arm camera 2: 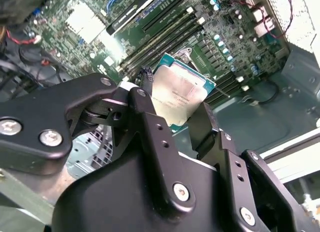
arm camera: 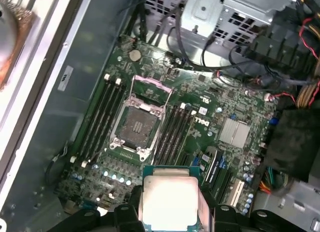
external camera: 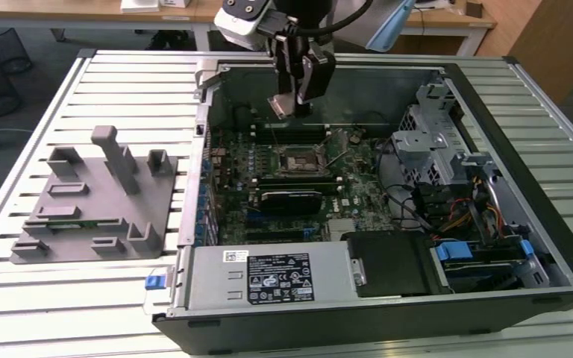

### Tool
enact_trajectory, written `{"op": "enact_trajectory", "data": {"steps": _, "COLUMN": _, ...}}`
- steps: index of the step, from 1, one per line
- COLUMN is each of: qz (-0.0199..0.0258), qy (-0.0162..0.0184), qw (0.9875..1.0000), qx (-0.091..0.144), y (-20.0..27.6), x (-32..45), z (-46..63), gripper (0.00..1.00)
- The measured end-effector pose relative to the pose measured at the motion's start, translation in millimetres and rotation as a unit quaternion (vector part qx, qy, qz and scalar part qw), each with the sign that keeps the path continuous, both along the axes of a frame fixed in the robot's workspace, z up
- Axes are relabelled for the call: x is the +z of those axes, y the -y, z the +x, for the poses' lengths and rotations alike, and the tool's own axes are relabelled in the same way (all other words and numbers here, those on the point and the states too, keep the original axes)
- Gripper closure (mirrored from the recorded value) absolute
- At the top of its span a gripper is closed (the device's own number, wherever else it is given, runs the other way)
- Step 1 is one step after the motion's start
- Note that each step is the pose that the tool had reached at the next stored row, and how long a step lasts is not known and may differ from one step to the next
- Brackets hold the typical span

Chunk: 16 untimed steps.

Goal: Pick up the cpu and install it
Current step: 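Place the cpu into insertion slot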

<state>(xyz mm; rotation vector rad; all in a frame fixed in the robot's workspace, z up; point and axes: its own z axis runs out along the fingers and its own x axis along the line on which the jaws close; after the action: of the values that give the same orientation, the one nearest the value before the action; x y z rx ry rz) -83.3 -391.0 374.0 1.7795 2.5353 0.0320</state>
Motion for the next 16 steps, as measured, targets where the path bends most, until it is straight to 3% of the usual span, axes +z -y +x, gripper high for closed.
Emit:
{"op": "enact_trajectory", "data": {"steps": 7, "qz": 0.0, "qy": 0.0, "qw": 0.9988, "qx": -0.048, "y": -0.6, "x": -3.4, "z": 0.0, "gripper": 0.47}}
{"op": "enact_trajectory", "data": {"steps": 16, "qz": 0.0001, "qy": 0.0, "qw": 0.9972, "qx": -0.075, "y": -5.8, "x": -8.4, "z": 0.6, "gripper": 0.47}}
